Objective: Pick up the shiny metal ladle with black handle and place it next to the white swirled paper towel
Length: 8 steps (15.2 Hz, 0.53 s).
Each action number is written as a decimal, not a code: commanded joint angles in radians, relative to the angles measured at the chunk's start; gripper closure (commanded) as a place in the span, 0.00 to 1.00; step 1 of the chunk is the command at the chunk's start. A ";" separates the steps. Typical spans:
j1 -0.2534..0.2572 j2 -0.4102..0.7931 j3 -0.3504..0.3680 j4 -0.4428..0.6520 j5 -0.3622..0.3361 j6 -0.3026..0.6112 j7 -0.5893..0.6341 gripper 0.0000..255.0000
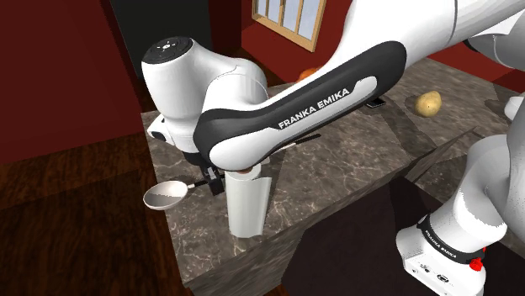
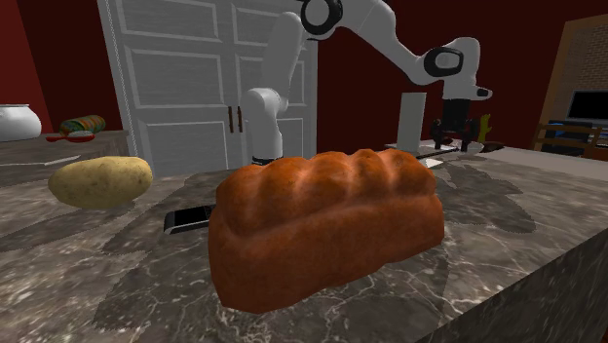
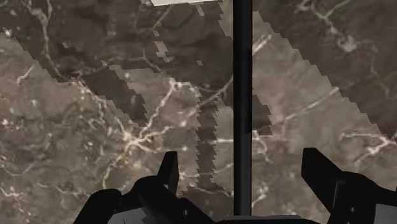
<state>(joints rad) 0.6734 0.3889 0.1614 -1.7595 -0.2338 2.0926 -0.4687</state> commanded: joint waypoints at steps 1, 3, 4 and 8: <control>0.000 0.000 0.000 0.000 0.000 0.000 0.000 0.00; 0.003 -0.024 0.006 0.033 0.010 -0.057 -0.006 0.00; 0.005 -0.035 0.008 0.052 0.014 -0.086 -0.009 0.00; 0.007 -0.043 0.010 0.068 0.017 -0.110 -0.011 0.00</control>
<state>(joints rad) 0.6803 0.3478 0.1711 -1.6946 -0.2176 1.9875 -0.4791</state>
